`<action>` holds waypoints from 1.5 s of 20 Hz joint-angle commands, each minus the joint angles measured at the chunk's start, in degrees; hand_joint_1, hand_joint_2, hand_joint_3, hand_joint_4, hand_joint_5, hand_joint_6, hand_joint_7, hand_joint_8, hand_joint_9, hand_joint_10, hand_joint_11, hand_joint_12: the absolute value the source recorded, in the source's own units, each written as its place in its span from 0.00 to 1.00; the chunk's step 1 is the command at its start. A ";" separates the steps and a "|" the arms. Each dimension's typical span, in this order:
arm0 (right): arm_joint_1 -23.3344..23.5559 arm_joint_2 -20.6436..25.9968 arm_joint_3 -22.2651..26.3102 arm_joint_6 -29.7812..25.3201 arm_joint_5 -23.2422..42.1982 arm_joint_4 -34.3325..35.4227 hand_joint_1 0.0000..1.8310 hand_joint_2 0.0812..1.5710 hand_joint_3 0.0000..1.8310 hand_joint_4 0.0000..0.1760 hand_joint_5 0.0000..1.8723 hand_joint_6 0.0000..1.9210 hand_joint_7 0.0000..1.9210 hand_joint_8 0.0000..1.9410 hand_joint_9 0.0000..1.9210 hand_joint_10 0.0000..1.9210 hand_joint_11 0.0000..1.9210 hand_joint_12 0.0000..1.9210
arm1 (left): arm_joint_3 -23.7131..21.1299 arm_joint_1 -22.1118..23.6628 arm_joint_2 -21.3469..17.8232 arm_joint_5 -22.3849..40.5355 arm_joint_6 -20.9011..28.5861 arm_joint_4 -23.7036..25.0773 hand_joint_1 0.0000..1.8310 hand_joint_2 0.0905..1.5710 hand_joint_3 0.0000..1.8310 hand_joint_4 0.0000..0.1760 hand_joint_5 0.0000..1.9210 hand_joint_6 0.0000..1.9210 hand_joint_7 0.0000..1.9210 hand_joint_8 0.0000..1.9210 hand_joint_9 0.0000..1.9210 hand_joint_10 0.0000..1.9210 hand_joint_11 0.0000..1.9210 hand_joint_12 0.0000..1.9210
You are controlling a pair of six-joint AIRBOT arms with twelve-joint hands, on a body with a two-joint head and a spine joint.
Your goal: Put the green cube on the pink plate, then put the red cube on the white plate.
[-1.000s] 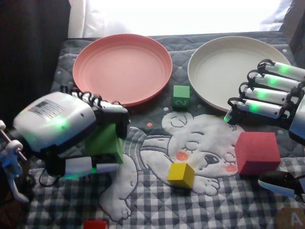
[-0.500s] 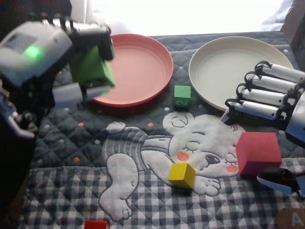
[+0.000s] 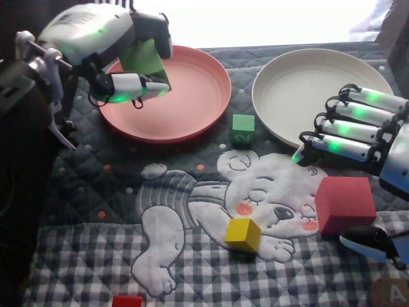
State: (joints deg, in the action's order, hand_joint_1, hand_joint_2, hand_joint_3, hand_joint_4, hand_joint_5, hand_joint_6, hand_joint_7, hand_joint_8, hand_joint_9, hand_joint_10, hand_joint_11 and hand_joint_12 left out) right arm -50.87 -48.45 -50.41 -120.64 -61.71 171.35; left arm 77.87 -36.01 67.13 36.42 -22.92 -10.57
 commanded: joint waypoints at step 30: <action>2.67 -0.97 -2.14 -0.05 -0.18 1.06 0.46 0.19 0.40 0.00 0.14 0.24 0.15 0.02 0.00 0.35 0.00 0.72 | -14.47 -11.41 -8.89 28.70 0.12 -4.29 0.30 0.65 0.00 0.80 0.03 0.00 0.04 0.00 0.04 0.03 0.00 0.52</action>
State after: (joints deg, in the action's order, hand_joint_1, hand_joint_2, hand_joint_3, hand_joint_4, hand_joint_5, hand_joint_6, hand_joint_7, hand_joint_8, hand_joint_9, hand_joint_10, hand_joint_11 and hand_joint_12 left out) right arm -48.75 -49.54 -52.49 -120.64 -55.44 171.30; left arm 63.00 -48.27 58.46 56.97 -22.96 -15.38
